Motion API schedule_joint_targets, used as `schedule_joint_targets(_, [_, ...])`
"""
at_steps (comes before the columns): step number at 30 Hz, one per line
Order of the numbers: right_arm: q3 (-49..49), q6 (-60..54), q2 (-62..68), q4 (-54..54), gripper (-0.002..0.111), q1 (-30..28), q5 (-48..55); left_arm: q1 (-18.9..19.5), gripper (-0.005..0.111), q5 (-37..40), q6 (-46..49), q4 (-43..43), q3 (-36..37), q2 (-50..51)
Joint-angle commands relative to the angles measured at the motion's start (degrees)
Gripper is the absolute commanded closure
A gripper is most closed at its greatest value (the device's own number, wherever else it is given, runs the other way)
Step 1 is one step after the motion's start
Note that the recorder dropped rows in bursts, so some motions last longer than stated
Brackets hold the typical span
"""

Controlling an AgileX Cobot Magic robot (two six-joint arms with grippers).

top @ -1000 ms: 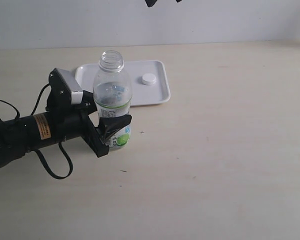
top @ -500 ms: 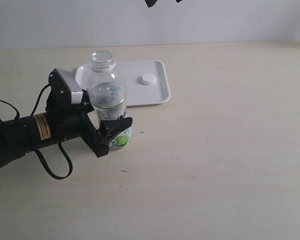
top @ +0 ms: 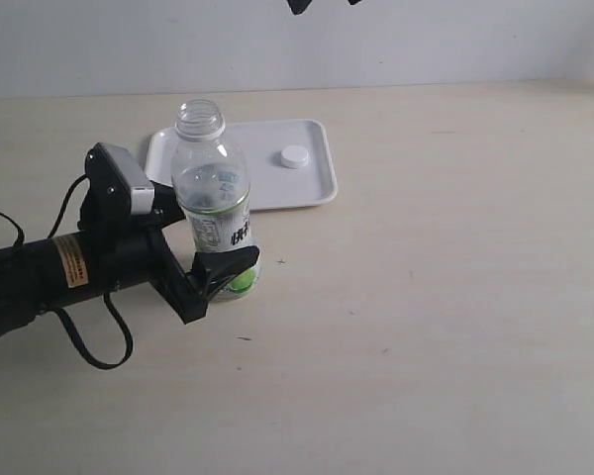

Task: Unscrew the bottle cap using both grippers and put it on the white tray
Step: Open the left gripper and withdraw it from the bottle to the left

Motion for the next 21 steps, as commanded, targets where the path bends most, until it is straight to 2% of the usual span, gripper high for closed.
schedule_joint_targets(1, [-0.4, -0.2, -2.0, -0.7, 0.041, -0.1, 0.0, 0.0, 0.024, 0.2, -0.3, -0.7, 2.0, -1.6])
schedule_joint_targets(7, [-0.4, -0.4, -3.8, -1.9, 0.041, -0.1, 0.0, 0.0, 0.024, 4.0, 1.6, -3.9, 3.9, -4.2])
schedule_joint_targets(13, [-0.4, -0.4, -4.8, -1.9, 0.047, -0.1, 0.0, 0.0, 0.024, 6.3, 0.0, -4.0, 6.9, -7.5])
schedule_joint_targets(17, [0.3, -0.4, -4.8, -1.9, 0.047, -0.1, 0.0, 0.0, 0.024, 6.3, 4.5, -10.7, 11.7, -12.6])
schedule_joint_targets(21, [2.0, -1.4, -4.8, -1.9, 0.047, -0.1, 0.0, 0.0, 0.033, 6.3, 4.3, -11.4, 14.7, -16.9])
